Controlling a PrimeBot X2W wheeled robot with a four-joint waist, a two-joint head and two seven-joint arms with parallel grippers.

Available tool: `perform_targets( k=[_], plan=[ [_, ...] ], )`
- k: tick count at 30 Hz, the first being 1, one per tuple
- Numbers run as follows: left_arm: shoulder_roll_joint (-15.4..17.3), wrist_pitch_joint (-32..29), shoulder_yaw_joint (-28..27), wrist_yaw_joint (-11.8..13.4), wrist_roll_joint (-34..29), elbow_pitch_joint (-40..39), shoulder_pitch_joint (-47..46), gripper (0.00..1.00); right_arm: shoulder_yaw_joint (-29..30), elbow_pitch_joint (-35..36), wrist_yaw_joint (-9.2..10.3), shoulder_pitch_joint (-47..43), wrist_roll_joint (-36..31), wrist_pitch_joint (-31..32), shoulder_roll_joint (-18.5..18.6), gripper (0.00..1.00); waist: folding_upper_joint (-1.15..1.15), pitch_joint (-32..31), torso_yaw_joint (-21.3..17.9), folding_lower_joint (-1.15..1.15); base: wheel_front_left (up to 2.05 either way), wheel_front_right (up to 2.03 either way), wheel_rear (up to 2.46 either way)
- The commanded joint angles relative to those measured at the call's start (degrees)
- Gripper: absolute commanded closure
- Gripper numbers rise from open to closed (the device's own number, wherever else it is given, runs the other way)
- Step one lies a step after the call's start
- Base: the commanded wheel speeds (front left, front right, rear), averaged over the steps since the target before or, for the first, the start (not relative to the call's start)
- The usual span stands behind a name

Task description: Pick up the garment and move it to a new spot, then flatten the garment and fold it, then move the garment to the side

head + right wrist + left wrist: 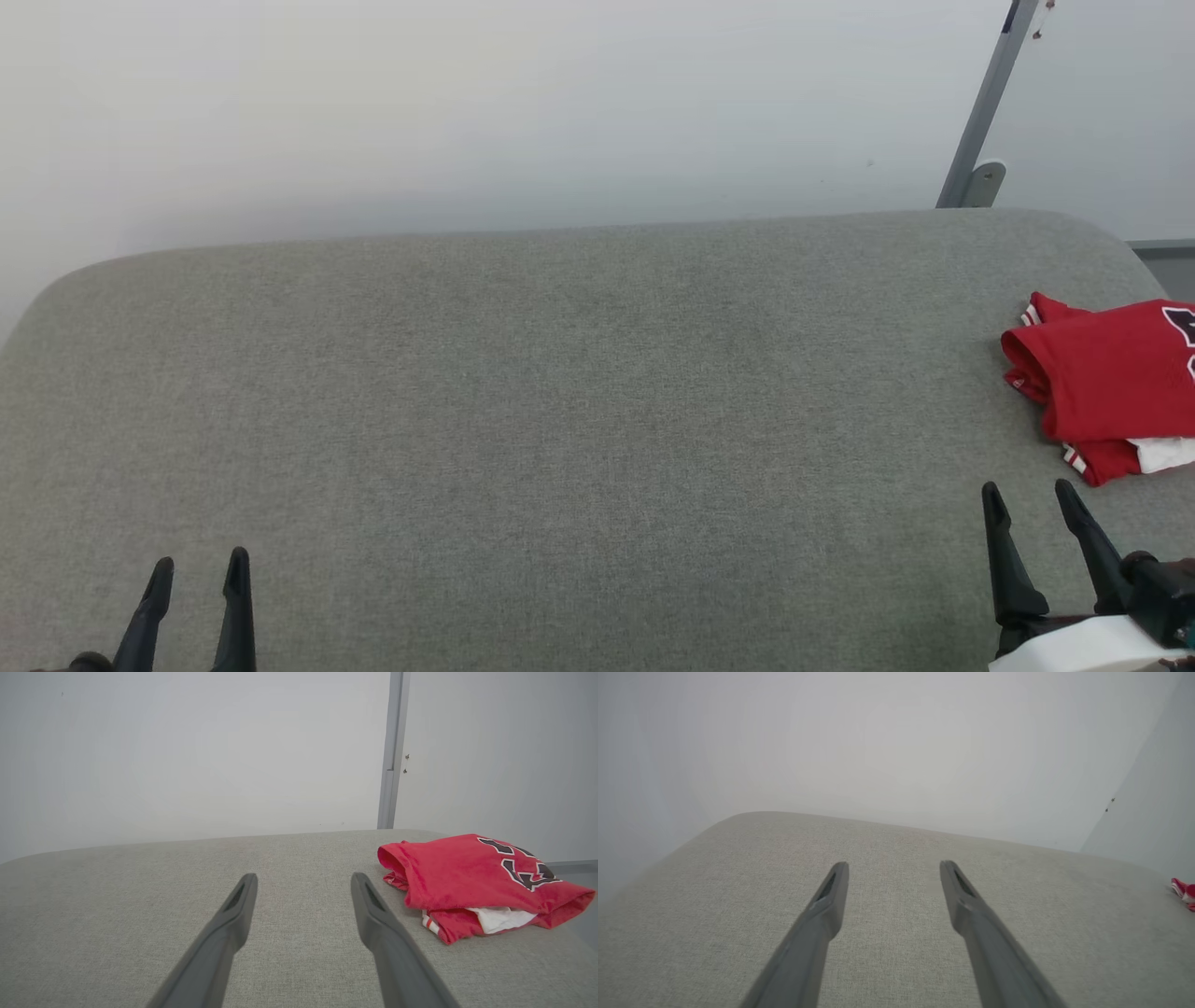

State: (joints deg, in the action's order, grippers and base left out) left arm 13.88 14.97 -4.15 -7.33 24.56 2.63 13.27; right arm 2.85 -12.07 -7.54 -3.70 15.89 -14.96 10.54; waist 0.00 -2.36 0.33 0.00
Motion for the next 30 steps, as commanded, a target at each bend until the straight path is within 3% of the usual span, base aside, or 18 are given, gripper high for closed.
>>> perform_targets(
  k=[1,18,19,25,30],
  plan=[
    [0.09,0.27,0.07,-0.19,0.00,-0.15,0.40,0.00,0.15,0.40,0.10,-0.58,-0.23,-0.21,-0.33,0.00,0.00,-0.15,-0.06,0.00,0.00,0.00,0.00],
    [-0.63,0.27,0.75,-0.19,-0.48,-1.14,-0.59,0.00,0.09,1.03,0.10,-0.73,-0.35,-0.21,-0.93,0.00,0.00,-0.49,0.47,0.00,0.00,0.00,0.00],
    [-0.76,-0.01,0.82,0.00,-0.32,-1.05,-0.11,1.00,0.21,0.88,0.01,-0.65,-0.26,-0.01,-0.85,1.00,0.00,-0.49,0.47,0.00,0.00,0.00,0.00],
    [-2.49,-0.18,1.42,0.02,-0.33,1.49,0.08,1.00,-0.07,-1.55,0.01,-1.85,-0.25,0.16,-1.80,1.00,0.00,-0.48,0.48,0.00,0.00,0.00,0.00],
    [-3.01,-1.56,1.27,0.02,4.55,2.12,-1.26,1.00,0.35,-1.68,0.01,-0.87,5.08,1.79,-2.20,1.00,0.00,-0.36,0.45,0.00,0.00,0.00,0.00]
  ],
)
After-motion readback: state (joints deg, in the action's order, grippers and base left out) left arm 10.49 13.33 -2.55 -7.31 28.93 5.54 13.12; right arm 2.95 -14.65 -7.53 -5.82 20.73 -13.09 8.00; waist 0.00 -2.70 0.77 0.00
